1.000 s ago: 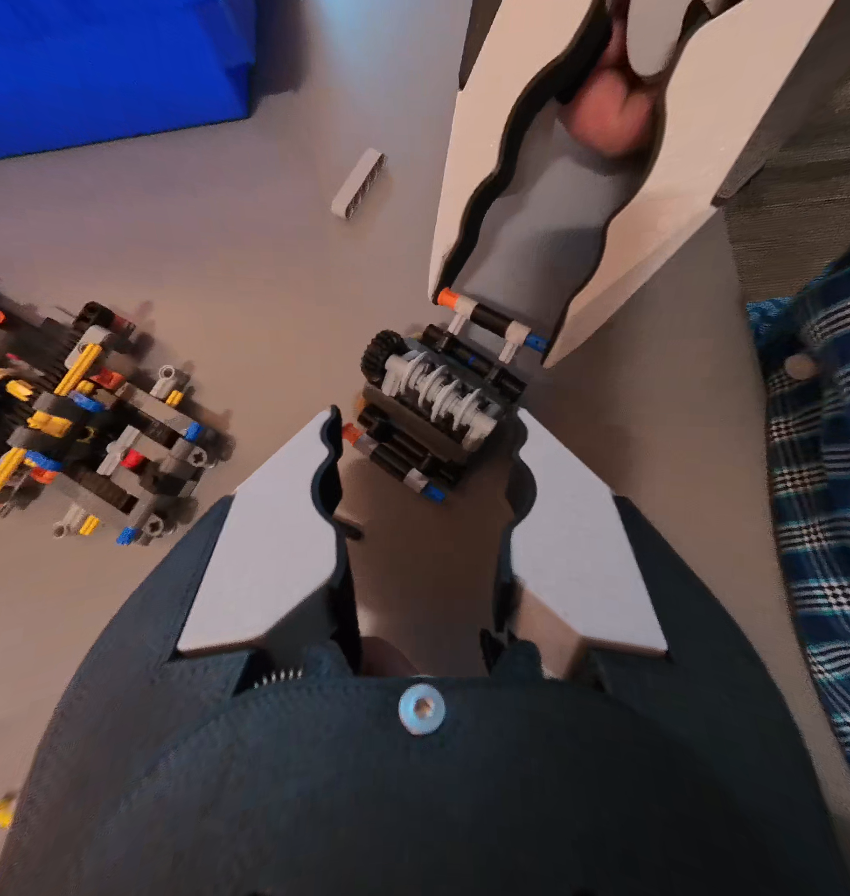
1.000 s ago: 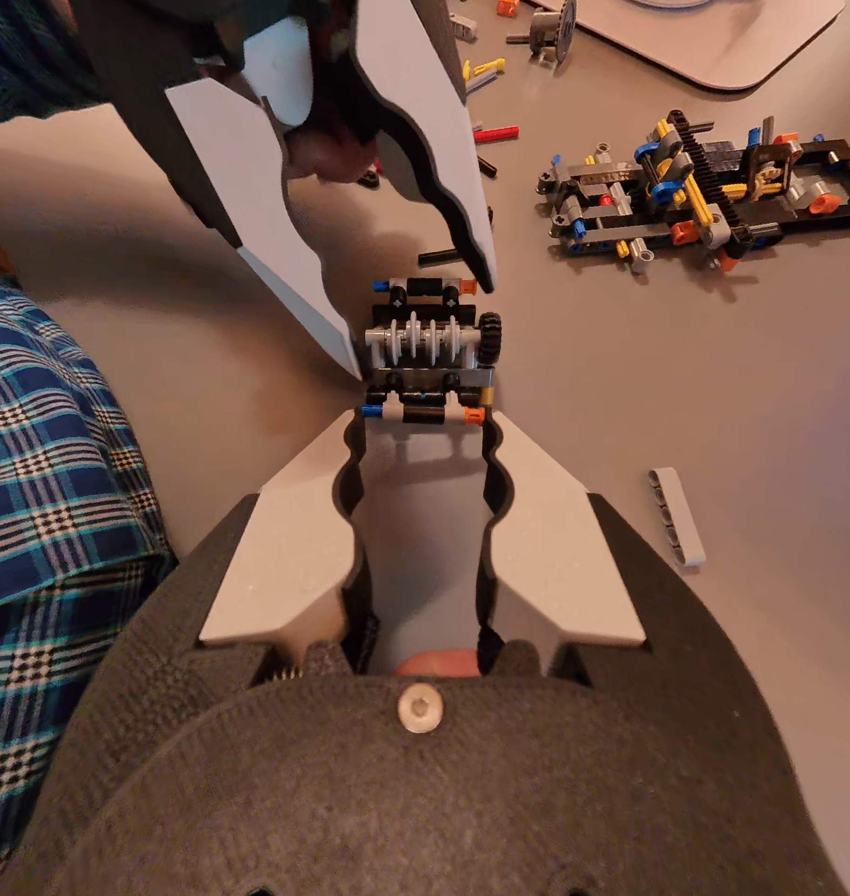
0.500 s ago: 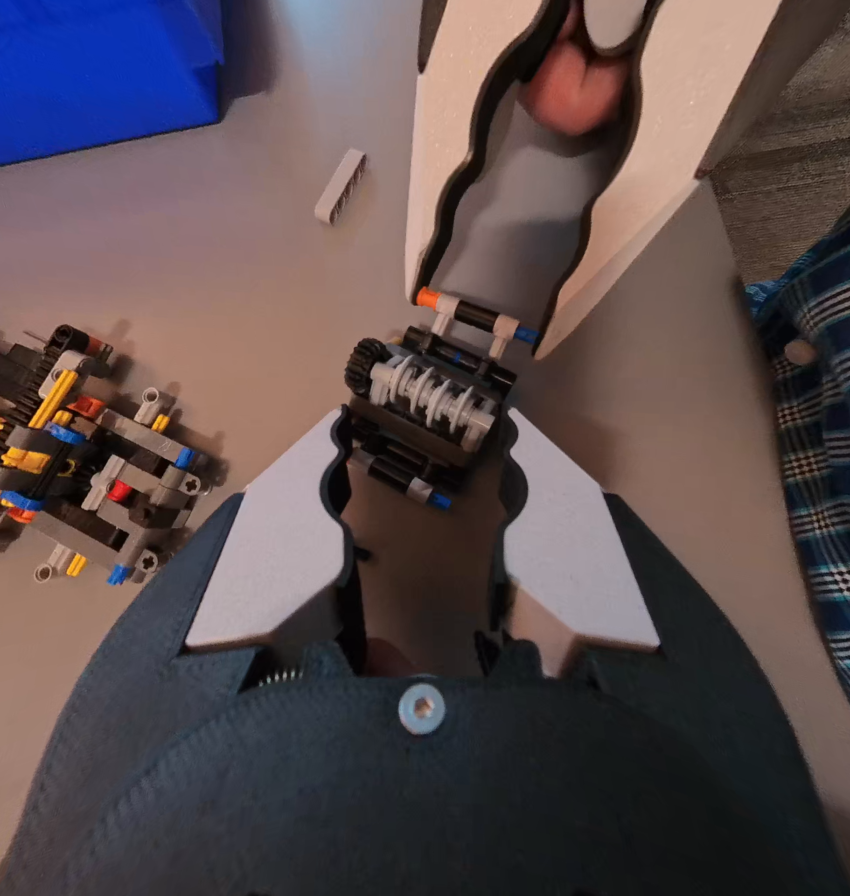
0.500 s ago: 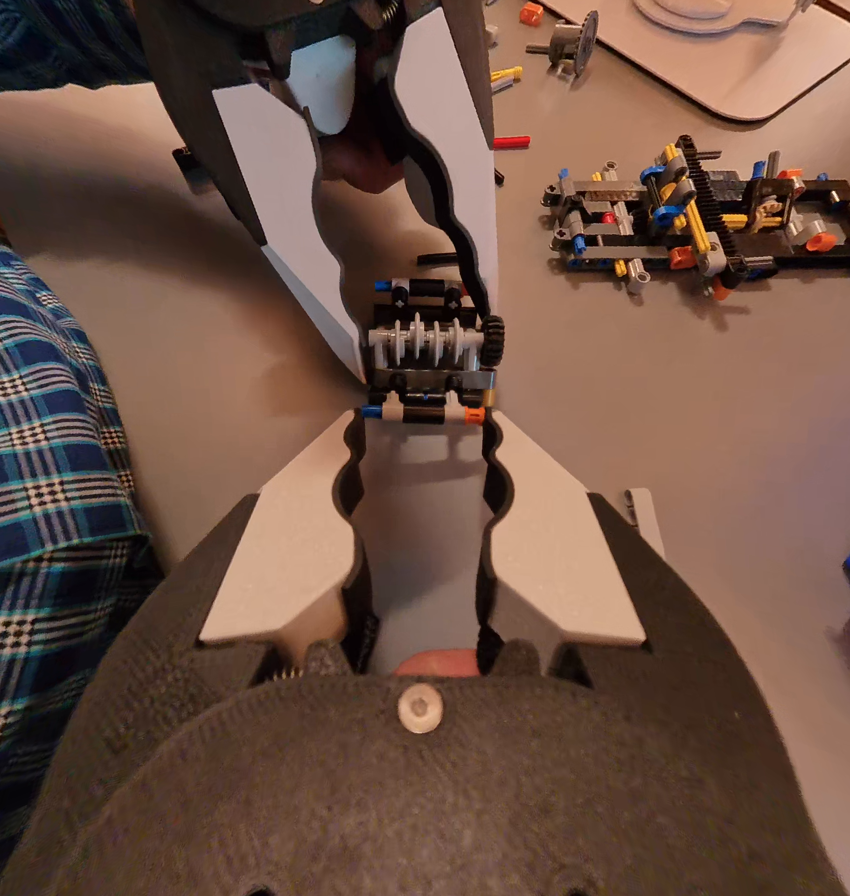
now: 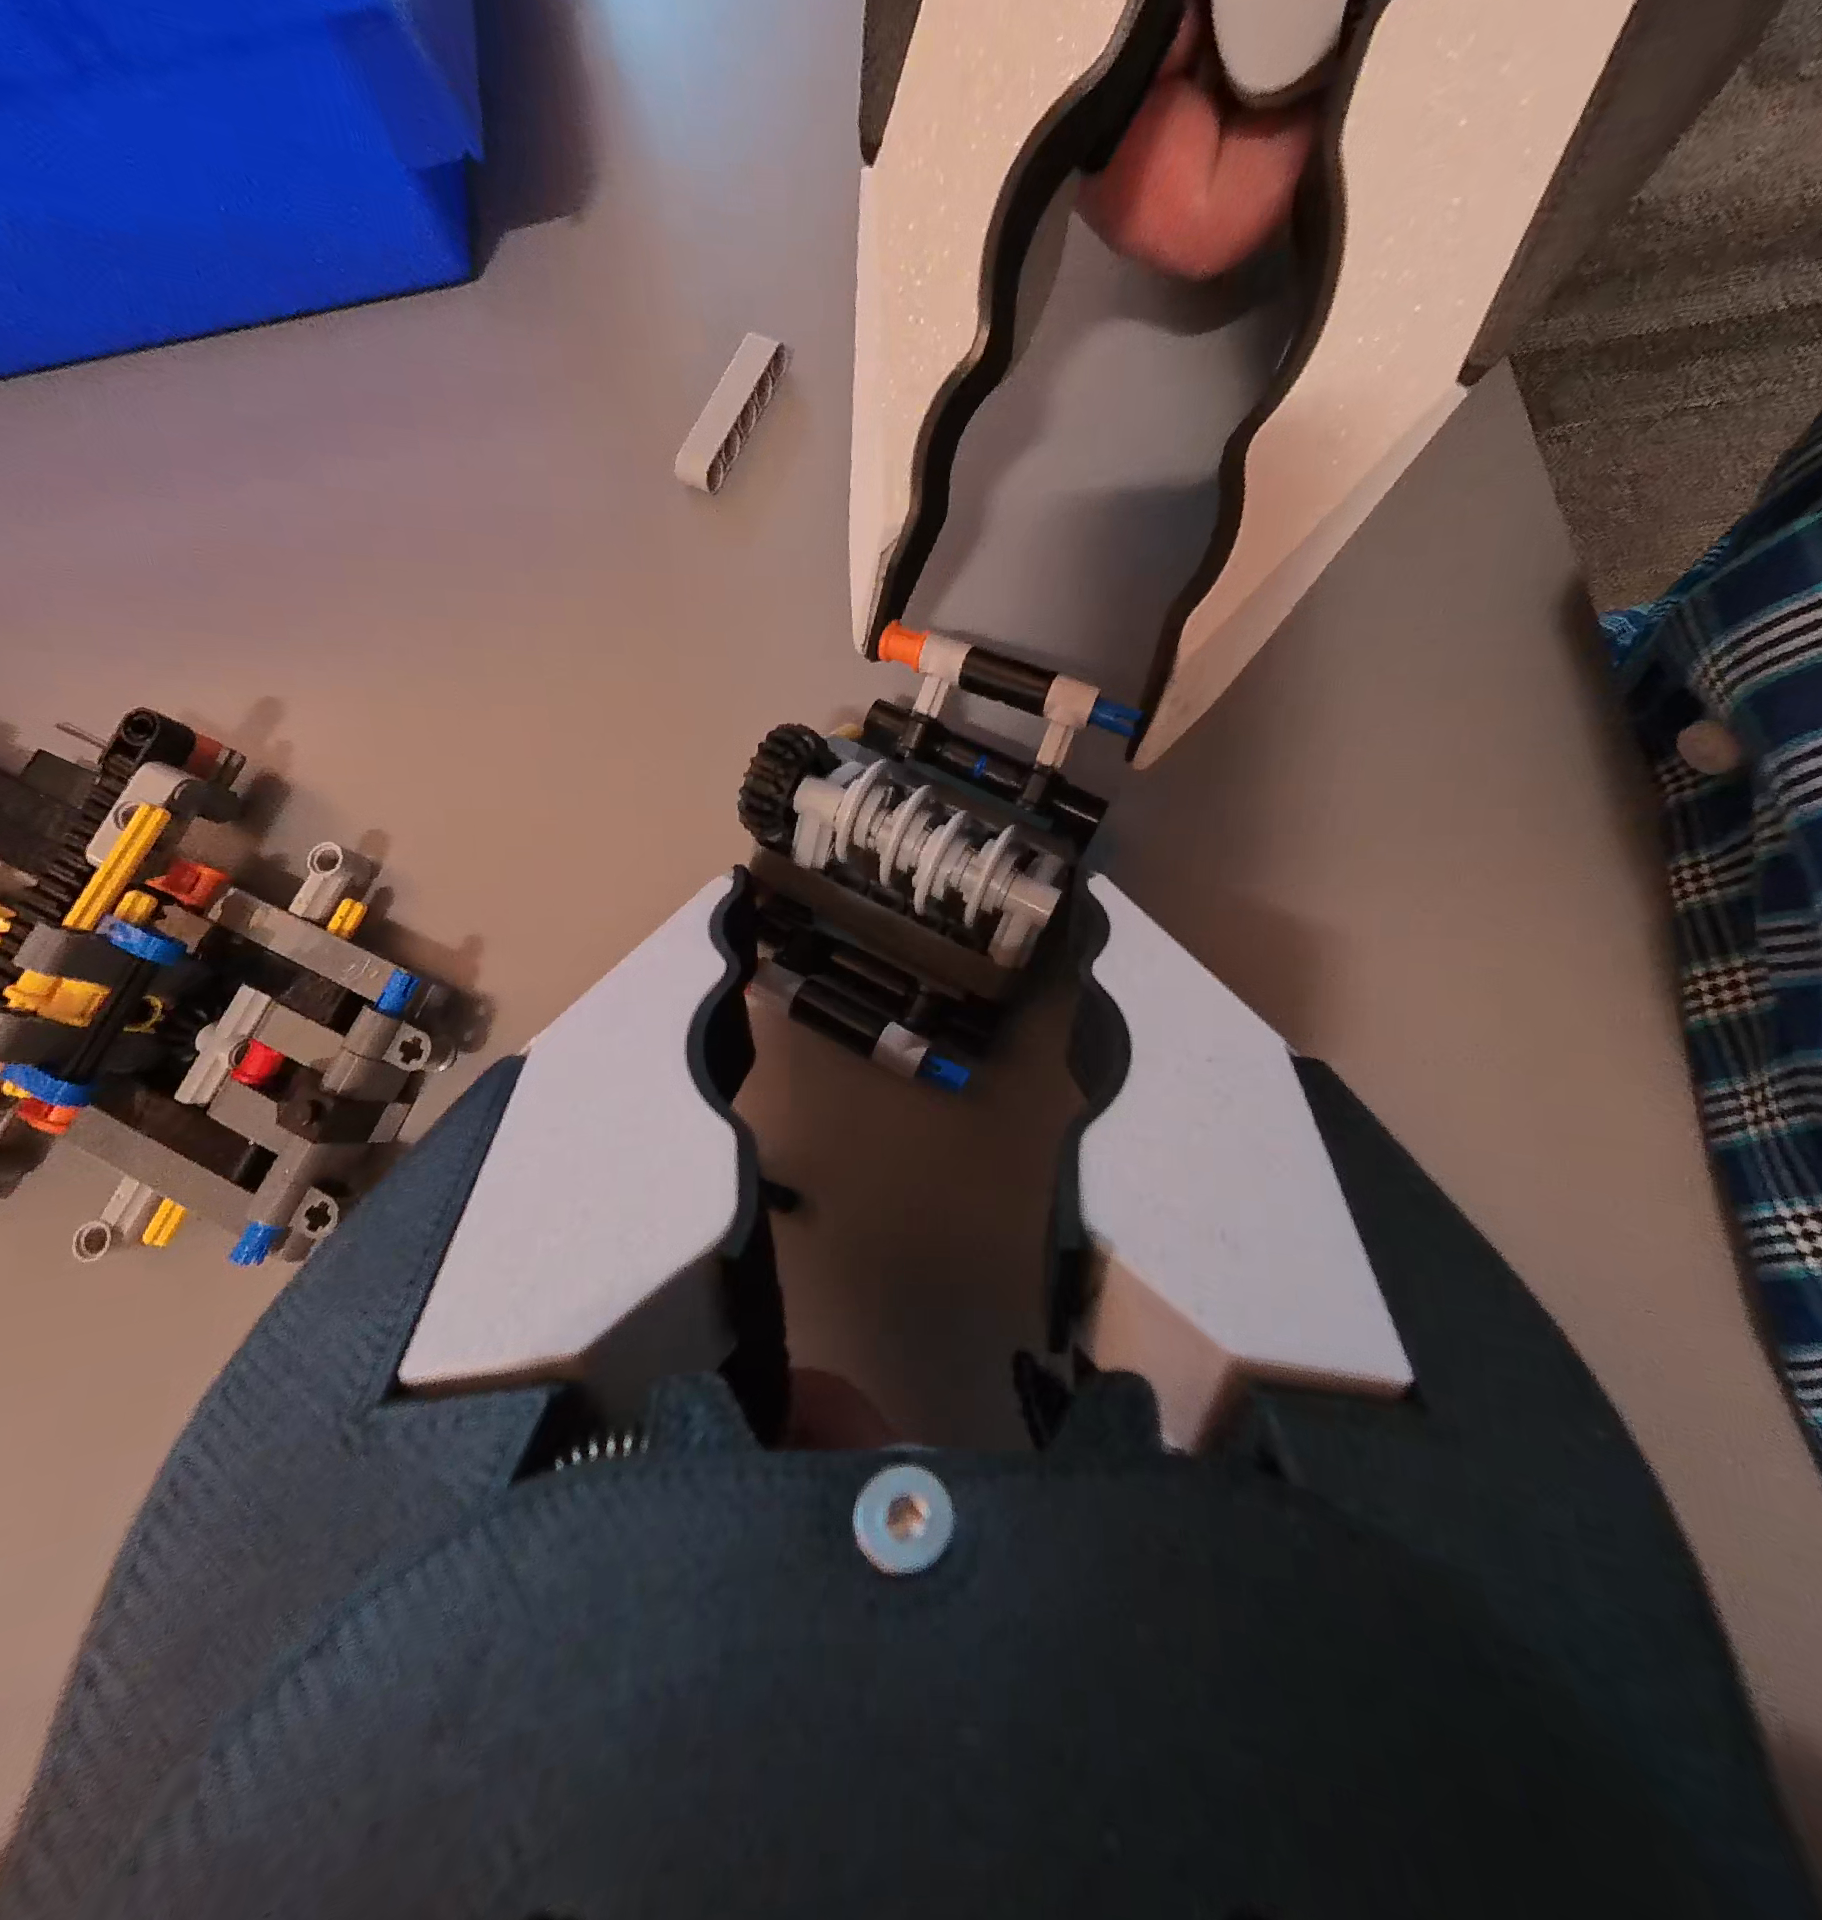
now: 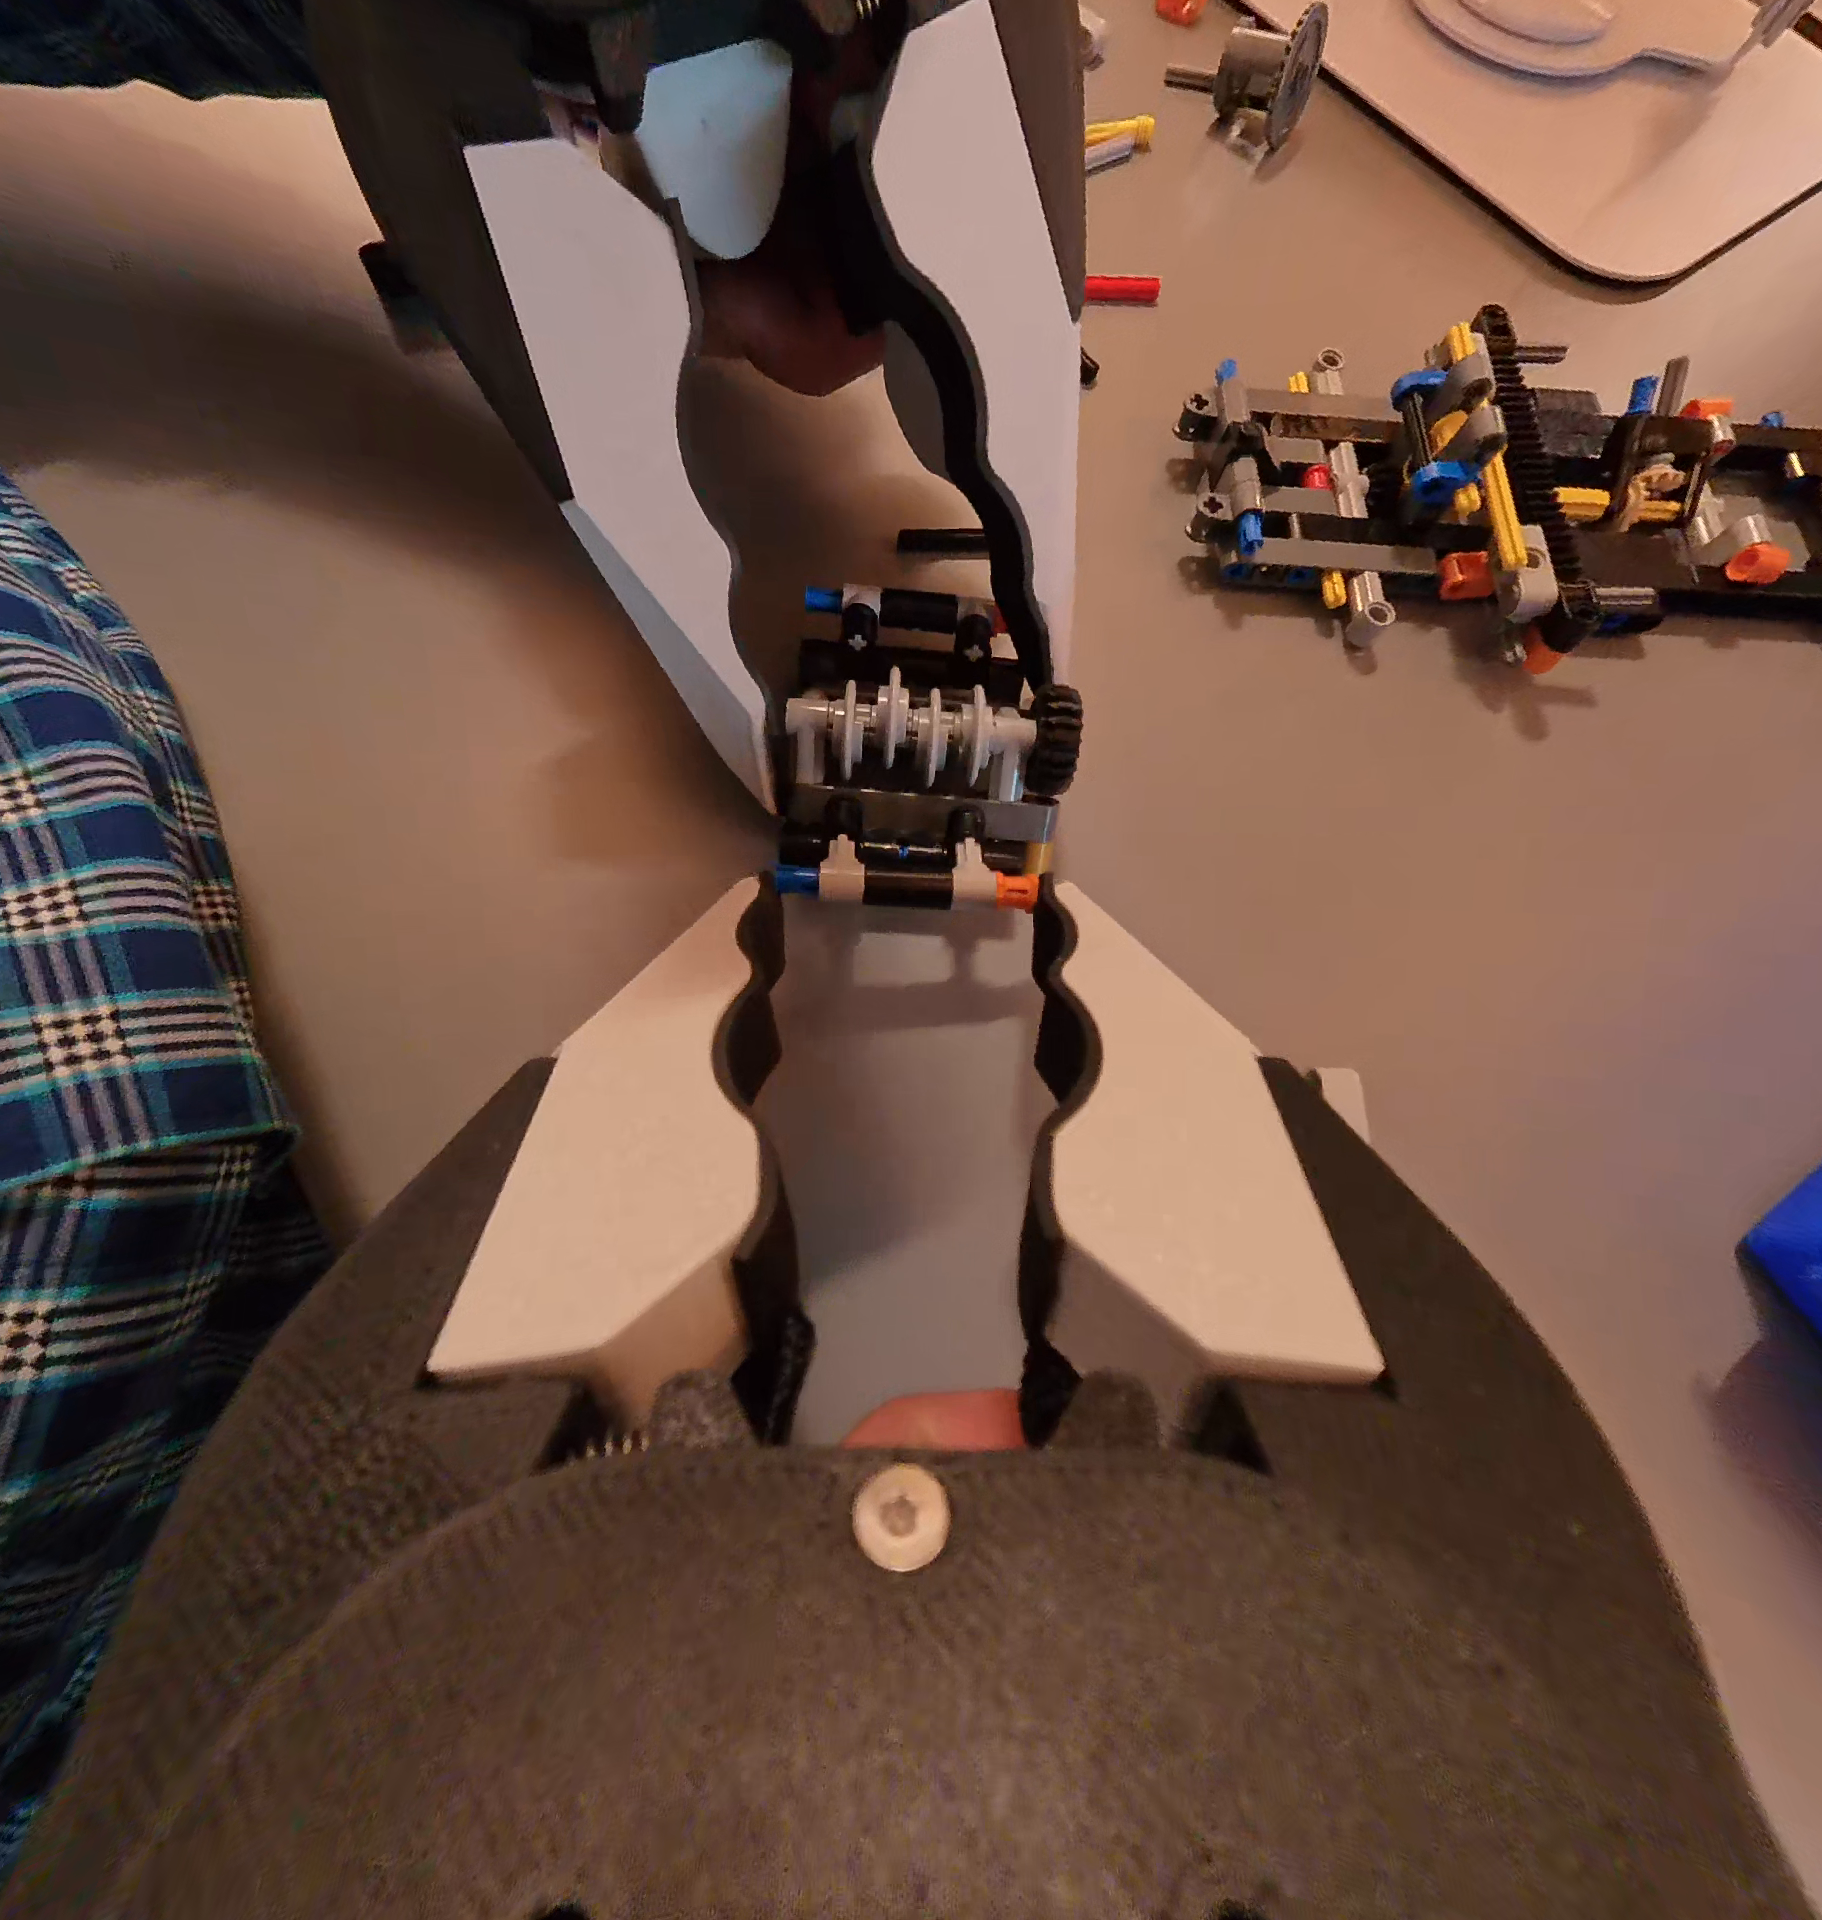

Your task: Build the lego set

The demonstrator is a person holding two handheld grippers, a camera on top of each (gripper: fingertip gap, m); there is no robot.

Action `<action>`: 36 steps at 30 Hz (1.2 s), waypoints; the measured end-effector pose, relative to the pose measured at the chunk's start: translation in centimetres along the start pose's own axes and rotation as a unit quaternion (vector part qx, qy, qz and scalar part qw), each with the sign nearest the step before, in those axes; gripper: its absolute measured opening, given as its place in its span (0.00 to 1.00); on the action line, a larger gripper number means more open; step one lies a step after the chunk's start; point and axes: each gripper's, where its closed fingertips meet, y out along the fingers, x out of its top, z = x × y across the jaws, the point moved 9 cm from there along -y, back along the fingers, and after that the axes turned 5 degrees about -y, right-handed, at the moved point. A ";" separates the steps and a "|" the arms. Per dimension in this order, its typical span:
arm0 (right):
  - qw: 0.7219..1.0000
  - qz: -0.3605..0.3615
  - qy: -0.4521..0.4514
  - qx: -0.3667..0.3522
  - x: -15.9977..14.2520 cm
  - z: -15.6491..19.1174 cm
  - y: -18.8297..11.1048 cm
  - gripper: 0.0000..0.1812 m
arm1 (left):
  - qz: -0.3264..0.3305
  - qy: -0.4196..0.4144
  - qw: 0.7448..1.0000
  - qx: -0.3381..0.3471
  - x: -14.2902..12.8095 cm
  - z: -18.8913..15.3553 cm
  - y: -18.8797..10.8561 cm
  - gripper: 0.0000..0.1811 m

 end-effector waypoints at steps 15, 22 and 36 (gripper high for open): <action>1.000 -0.010 0.029 0.005 -0.3 -0.1 0.1 0.25 | -0.014 0.002 1.000 0.015 -0.3 -0.3 0.0 0.31; 1.000 0.023 0.007 0.000 0.3 0.0 0.1 0.25 | -0.021 0.002 1.000 0.018 -0.4 -0.3 0.1 0.31; 0.993 0.117 -0.030 0.003 1.8 0.0 0.4 0.25 | -0.024 0.010 0.999 0.029 -0.4 -0.5 0.1 0.31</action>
